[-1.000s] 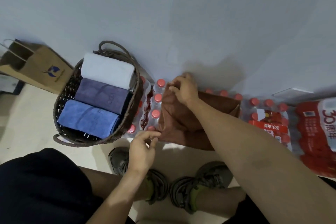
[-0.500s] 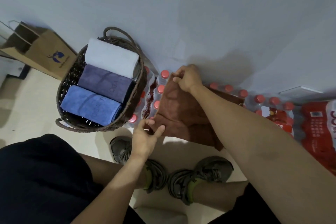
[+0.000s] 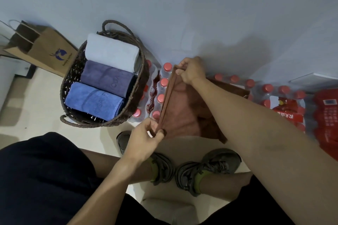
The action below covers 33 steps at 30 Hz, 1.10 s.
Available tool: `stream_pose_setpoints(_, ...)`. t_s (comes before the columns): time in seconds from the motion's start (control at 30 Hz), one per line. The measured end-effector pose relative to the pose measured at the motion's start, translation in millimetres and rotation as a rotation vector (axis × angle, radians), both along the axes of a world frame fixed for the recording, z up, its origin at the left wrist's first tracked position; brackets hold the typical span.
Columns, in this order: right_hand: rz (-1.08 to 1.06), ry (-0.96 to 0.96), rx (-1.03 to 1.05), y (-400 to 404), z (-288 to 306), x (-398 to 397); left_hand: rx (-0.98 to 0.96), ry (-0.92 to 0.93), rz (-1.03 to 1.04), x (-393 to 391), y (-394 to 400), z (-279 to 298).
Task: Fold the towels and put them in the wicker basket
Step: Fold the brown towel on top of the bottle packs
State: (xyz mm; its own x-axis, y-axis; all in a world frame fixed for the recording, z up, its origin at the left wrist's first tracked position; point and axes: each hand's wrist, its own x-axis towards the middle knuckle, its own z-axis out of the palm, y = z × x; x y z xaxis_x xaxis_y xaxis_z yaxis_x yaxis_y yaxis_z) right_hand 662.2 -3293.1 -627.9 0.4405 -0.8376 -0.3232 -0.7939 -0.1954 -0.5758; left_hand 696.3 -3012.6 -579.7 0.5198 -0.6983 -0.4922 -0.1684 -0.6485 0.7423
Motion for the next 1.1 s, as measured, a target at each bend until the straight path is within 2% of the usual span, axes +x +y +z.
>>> stream_pose_setpoints(0.07, -0.002, -0.003, 0.007, 0, 0, 0, 0.224, -0.055, -0.009, 6, 3, -13)
stream_pose_setpoints(0.13, 0.012, 0.005, 0.021, 0, 2, 1, 0.291, -0.055, 0.082, 8, 5, -21)
stream_pose_setpoints(0.23, 0.046, 0.04, -0.028, 0, 5, 3, 0.191, -0.034, 0.163, 8, 6, -25)
stream_pose_setpoints(0.33, 0.103, -0.015, -0.118, 0, 11, 6, 0.107, -0.241, 0.001, 7, 8, -24)
stream_pose_setpoints(0.4, 0.129, -0.068, -0.106, -1, 13, 8, 0.136, -0.275, -0.037, 7, 9, -24)
stream_pose_setpoints(0.47, 0.128, -0.085, -0.062, -2, 12, 9, 0.252, -0.211, 0.006, 9, 8, -28)
stream_pose_setpoints(0.5, 0.125, -0.086, -0.046, -2, 10, 10, 0.303, -0.119, 0.081, 10, 8, -32)
stream_pose_setpoints(0.6, 0.1, -0.101, -0.04, 1, 3, 15, 0.339, 0.317, 0.422, 9, 4, -36)
stream_pose_setpoints(0.67, 0.09, -0.089, -0.081, 3, 2, 17, 0.317, 0.363, 0.51, 9, 3, -39)
stream_pose_setpoints(0.73, 0.126, -0.084, -0.138, 4, 4, 11, 0.339, 0.274, 0.456, 12, 2, -38)
stream_pose_setpoints(0.8, 0.173, -0.105, -0.189, 5, 15, -6, 0.475, 0.019, 0.221, 15, 2, -34)
stream_pose_setpoints(0.83, 0.174, -0.122, -0.216, 5, 22, -19, 0.481, -0.119, 0.128, 14, 2, -30)
stream_pose_setpoints(0.87, 0.16, -0.137, -0.243, 5, 29, -35, 0.424, -0.232, 0.073, 12, 0, -24)
stream_pose_setpoints(0.93, 0.079, -0.122, -0.25, 4, 43, -75, 0.174, -0.395, 0.011, 2, -15, -12)
stream_pose_setpoints(1.0, -0.081, -0.056, -0.194, 5, 53, -125, -0.096, -0.459, -0.074, -8, -44, -3)
stream_pose_setpoints(1.03, -0.176, -0.01, -0.157, 8, 57, -151, -0.186, -0.486, -0.137, -10, -61, -2)
stream_pose_setpoints(1.1, -0.344, 0.059, -0.033, 20, 60, -197, -0.239, -0.541, -0.28, -9, -99, -4)
